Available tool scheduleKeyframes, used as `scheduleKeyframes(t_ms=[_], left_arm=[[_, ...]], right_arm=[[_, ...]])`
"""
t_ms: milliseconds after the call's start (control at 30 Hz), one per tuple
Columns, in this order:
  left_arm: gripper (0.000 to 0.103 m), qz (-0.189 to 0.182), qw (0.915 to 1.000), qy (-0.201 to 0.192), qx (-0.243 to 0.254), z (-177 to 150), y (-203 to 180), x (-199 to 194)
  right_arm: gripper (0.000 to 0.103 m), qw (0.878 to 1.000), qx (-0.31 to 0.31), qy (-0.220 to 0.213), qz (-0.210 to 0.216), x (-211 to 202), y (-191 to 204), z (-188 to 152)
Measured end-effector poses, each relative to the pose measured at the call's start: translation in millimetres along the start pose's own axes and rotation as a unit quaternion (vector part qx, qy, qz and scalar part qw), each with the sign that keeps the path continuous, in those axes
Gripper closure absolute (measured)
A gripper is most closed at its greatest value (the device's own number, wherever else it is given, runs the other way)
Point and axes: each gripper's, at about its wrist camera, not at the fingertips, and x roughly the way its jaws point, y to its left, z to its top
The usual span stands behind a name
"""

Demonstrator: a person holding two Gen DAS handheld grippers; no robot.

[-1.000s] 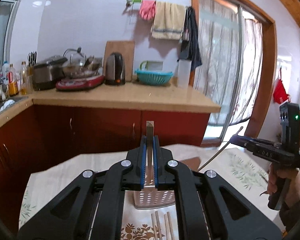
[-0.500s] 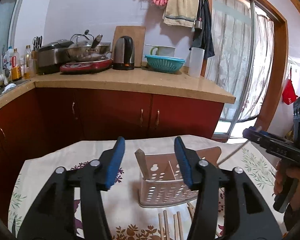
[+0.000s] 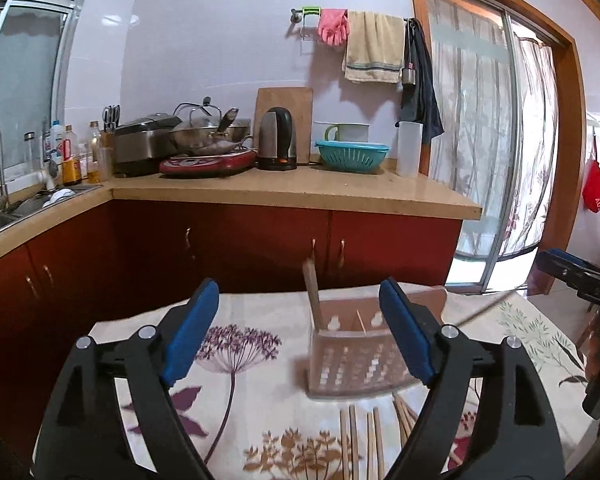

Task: Organize utensils
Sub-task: 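Open both tools to drop the chopsticks into the holder, then close the right tool on a chopstick while the left tool grasps another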

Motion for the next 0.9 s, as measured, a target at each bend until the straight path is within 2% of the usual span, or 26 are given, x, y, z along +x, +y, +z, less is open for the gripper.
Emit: scheduleKeyframes(t_ms=[233, 300, 567, 667, 800, 900], left_arm=[[0.022, 0.017, 0.9994, 0.031, -0.006, -63, -2, -30], [0.022, 0.026, 0.9988, 0.042, -0.005, -83, -3, -35], [0.025, 0.043, 0.9958, 0.08, -0.011, -149, -4, -50], [0.027, 0.043, 0.9946, 0.094, -0.014, -167, -4, -54], [0.029, 0.04, 0.9931, 0.109, -0.013, -186, -7, -58], [0.031, 0.035, 0.9922, 0.119, -0.01, -198, -12, -59]], right_arm=[[0.027, 1.0, -0.008, 0.019, 0.003, -25, 10, -69], [0.031, 1.0, -0.012, 0.024, 0.004, -30, 13, -96], [0.056, 0.996, -0.054, 0.062, 0.028, -37, 35, -186], [0.067, 0.994, -0.067, 0.08, 0.036, -34, 40, -206], [0.073, 0.992, -0.067, 0.099, 0.033, -30, 38, -223], [0.081, 0.991, -0.066, 0.115, 0.029, -26, 37, -233]])
